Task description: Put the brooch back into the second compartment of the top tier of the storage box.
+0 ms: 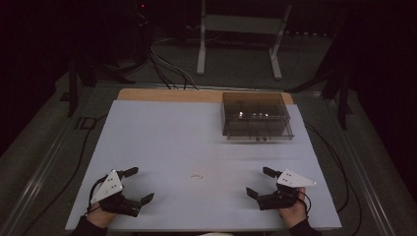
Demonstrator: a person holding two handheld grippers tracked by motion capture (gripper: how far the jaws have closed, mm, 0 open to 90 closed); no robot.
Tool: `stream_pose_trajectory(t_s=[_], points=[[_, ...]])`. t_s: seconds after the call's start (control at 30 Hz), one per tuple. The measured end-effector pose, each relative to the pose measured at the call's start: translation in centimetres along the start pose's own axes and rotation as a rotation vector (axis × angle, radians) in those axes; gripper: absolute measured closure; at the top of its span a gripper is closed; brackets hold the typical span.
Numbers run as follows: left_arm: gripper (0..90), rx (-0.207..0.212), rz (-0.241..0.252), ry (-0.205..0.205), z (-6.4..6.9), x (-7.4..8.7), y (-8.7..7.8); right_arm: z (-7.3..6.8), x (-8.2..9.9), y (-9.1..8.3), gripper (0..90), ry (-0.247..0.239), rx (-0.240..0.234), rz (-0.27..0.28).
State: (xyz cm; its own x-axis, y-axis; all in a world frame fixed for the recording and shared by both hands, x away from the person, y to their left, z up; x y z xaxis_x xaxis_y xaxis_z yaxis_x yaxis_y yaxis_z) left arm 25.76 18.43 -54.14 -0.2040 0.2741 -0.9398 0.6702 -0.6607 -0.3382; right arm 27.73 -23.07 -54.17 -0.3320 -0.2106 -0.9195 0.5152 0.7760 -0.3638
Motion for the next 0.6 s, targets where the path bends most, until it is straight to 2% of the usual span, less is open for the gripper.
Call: stream_pose_trajectory(t_s=[0.13,0.27,0.5,0.6], points=[[0.6,0.004,-0.002,0.006,0.05,0.01,-0.01,0.05,0.08,0.02,0.0,-0.006,0.008,-0.01],[0.6,0.011,-0.002,-0.001,0.07,-0.02,0.0,0.01,0.19,0.13,0.0,-0.032,0.024,-0.031],[0.6,0.015,0.011,-0.017,0.06,-0.19,-0.15,0.06,-0.09,0.08,0.0,-0.035,0.035,-0.028],[0.6,0.013,0.009,-0.019,0.0,-0.16,-0.09,-0.01,-0.67,-0.16,0.0,-0.033,0.037,-0.009]])
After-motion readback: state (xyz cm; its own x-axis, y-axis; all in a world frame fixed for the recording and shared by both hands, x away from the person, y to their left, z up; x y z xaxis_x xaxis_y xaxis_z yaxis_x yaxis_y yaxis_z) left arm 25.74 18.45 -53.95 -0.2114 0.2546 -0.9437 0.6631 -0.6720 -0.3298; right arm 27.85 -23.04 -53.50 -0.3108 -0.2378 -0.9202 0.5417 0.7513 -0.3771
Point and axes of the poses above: each handheld gripper's, and its own axes: y roughly forward along the jaws, x roughly out of its underside, z roughly to its right, the point moved 6 cm from there along y, roughly forward along the jaws, and after that the axes turned 6 degrees about -x, right-handed, at the moved point
